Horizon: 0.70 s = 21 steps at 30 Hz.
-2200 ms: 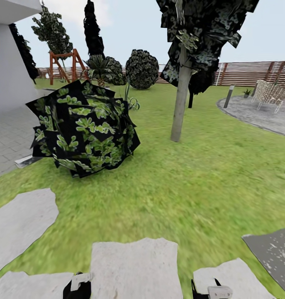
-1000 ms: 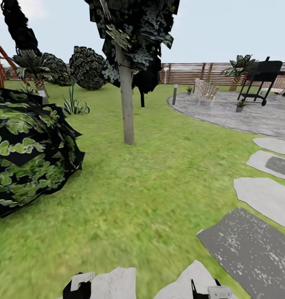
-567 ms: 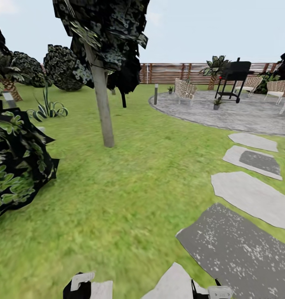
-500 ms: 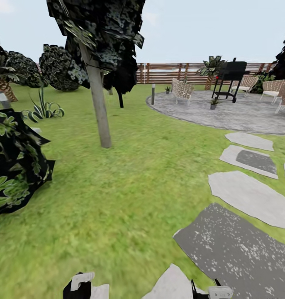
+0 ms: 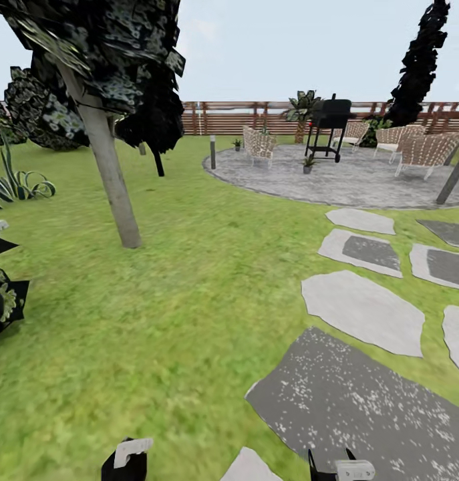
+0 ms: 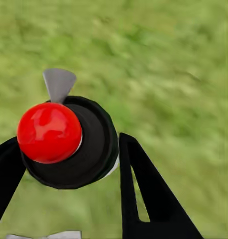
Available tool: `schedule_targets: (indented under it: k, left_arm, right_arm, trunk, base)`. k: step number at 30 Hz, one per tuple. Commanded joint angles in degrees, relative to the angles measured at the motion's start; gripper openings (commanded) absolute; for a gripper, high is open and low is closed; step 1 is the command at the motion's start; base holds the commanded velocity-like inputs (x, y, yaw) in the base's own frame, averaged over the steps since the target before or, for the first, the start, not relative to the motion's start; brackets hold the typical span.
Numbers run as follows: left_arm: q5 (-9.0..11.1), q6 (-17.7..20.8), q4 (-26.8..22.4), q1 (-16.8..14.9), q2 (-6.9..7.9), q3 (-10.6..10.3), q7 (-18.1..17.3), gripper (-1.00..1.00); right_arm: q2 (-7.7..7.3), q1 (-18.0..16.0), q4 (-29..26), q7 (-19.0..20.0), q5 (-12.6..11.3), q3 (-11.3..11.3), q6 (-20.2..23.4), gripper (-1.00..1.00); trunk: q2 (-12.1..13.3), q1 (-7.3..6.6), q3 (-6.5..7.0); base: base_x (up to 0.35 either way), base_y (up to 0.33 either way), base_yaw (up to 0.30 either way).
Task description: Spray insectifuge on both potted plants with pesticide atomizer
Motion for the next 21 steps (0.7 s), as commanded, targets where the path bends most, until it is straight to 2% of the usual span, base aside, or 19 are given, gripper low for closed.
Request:
schedule_targets:
  k: [1, 21]
  left_arm:
    - [0.54, -0.19, 0.0, -0.01, 0.02, -0.11, -0.04, -1.0]
    - [0.54, -0.19, 0.0, -0.01, 0.02, -0.11, -0.04, -1.0]
  right_arm:
    - [0.01, -0.05, 0.07, -0.49, 0.61, 0.01, -0.07, 1.0]
    - [0.01, -0.05, 0.07, -0.49, 0.61, 0.01, -0.14, 1.0]
  trunk:
    - [-0.02, 0.01, -0.05]
    - [-0.02, 0.01, -0.05]
  base:
    - [0.24, -0.195, -0.27]
    - [0.242, -0.172, -0.269]
